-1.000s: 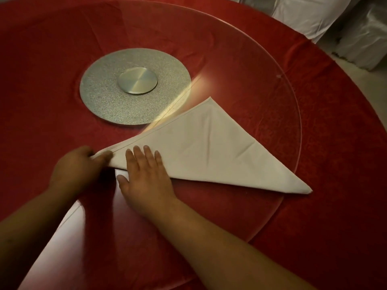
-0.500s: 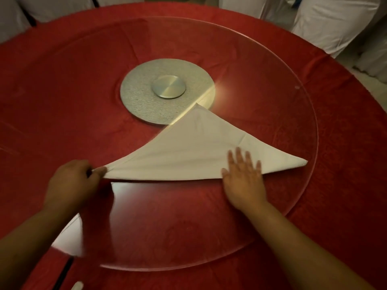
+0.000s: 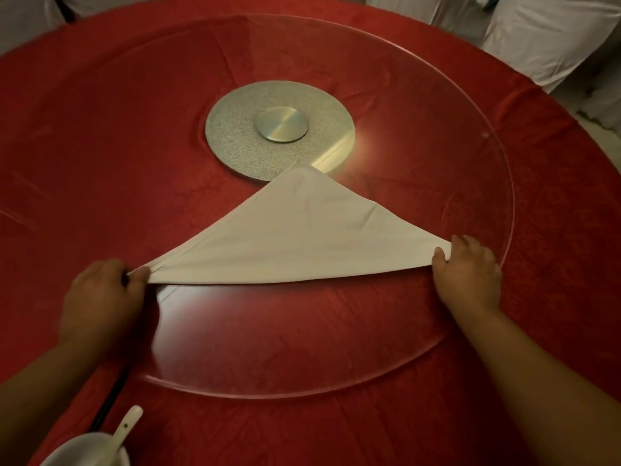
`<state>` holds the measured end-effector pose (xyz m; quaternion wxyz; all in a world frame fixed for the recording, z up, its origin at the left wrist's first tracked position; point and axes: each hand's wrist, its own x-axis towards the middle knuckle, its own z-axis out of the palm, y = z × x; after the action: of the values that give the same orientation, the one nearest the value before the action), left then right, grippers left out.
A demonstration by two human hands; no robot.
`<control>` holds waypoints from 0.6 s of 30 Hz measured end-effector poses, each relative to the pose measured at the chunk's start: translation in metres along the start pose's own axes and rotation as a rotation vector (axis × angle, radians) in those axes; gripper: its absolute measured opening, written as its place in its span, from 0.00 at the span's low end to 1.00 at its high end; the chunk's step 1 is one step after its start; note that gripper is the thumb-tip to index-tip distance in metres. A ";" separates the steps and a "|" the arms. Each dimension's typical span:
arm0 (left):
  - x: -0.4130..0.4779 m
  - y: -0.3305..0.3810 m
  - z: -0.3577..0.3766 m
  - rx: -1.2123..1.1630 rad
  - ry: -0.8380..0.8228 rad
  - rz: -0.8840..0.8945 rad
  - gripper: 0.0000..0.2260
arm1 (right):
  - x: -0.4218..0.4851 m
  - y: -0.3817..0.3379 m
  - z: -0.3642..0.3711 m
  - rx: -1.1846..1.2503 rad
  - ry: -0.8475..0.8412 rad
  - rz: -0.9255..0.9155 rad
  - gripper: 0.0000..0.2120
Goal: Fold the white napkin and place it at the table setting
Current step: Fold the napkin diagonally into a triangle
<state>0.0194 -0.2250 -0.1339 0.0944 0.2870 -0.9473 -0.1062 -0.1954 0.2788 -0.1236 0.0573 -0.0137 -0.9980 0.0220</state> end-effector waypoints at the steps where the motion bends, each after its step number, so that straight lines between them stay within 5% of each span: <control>1: -0.002 -0.003 -0.001 0.000 0.000 0.010 0.18 | -0.001 0.000 -0.001 -0.011 0.037 -0.003 0.22; 10: -0.007 -0.003 0.001 0.016 0.063 0.052 0.18 | 0.000 0.003 -0.002 0.340 0.047 0.298 0.18; 18: -0.005 -0.007 0.001 -0.156 0.001 -0.095 0.22 | -0.033 -0.096 -0.010 0.712 0.143 0.007 0.03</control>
<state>0.0272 -0.2273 -0.1371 0.1119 0.3233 -0.9215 -0.1840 -0.1634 0.1820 -0.1134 0.1283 0.0021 -0.9211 0.3676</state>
